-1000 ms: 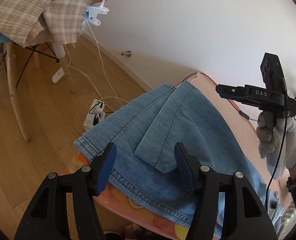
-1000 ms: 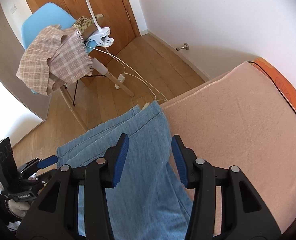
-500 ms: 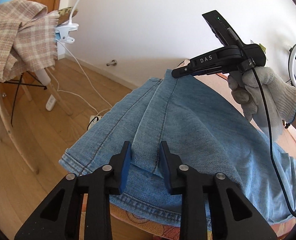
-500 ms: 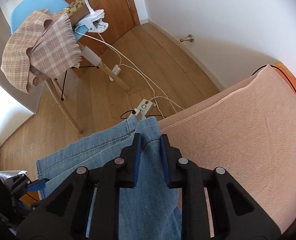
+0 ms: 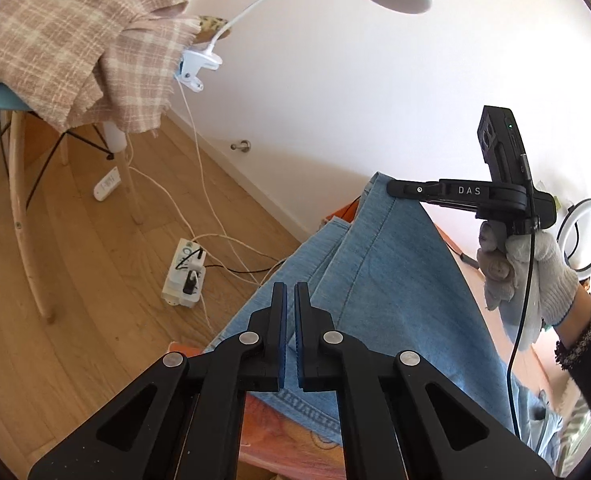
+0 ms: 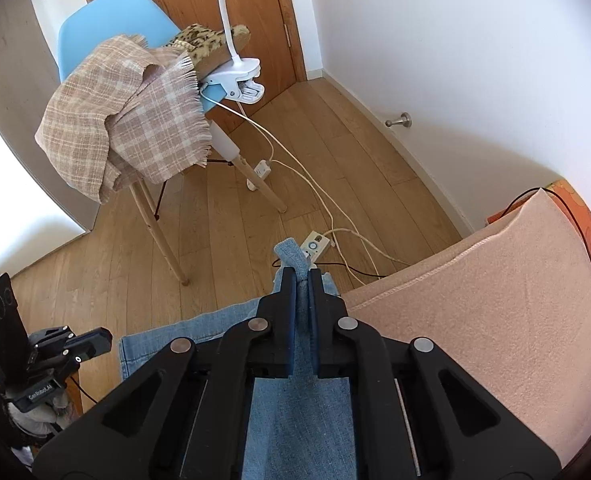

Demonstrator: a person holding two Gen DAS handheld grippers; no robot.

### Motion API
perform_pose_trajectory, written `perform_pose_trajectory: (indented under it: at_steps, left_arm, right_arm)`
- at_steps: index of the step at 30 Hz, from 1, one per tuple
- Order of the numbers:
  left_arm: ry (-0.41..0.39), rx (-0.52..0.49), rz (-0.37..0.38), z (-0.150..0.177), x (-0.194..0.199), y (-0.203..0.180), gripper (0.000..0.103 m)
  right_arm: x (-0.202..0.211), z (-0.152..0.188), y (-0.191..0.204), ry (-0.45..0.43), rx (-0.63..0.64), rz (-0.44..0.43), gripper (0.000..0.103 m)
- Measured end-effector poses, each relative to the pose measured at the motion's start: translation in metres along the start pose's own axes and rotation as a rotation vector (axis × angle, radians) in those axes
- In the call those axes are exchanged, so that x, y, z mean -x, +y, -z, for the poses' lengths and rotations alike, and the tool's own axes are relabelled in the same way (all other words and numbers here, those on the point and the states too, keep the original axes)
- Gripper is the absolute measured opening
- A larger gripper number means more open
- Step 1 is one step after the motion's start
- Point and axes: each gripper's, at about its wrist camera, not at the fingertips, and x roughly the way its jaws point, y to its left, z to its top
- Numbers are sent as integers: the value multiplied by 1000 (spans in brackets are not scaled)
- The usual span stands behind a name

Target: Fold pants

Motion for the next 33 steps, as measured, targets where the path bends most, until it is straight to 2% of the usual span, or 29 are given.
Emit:
perform_pose_trajectory:
  at_steps: [2,4,8,13,15,16,20,24,27,29,31,32,33]
  left_arm:
    - [38,52,33,1,-2,6,2]
    - [113,103,70,4,-6,6,7]
    - [214,301,195,14,-13,9,20]
    - [284,398,293,31,-14,-8,23]
    - [321,457,330,39,-20,-12,38]
    - [334,481,340,42,-23,-14,38]
    - [319,472,278,43,-30,-22,38]
    - [241,398,176,26,-31,-25,38]
    - [177,392,155,18,-34,-21,38]
    - [132,352,124,16,-34,-21,34]
    - [110,336,122,17,-36,-19,19]
    - [103,327,119,18,-37,-18,5]
    - [94,317,122,19,-38,-16,5]
  right_arm:
    - [-12,3,2,35,14,42,6]
    - [-18,8,-1,48,3,42,6]
    - [-16,10,-9,43,-11,51,6]
    - [-9,9,-12,32,-3,70,6]
    - [-7,9,-11,25,7,74,6]
    - [-6,9,-11,23,6,73,6]
    - [-4,9,-6,11,14,63,6]
    - [-3,9,-3,3,21,51,6]
    - [-3,9,-3,3,20,54,6]
    - [-3,10,-6,5,10,52,6]
    - [-3,11,-7,6,8,52,6]
    - [-3,12,-8,8,9,51,6]
    - [-3,12,-8,10,11,52,6]
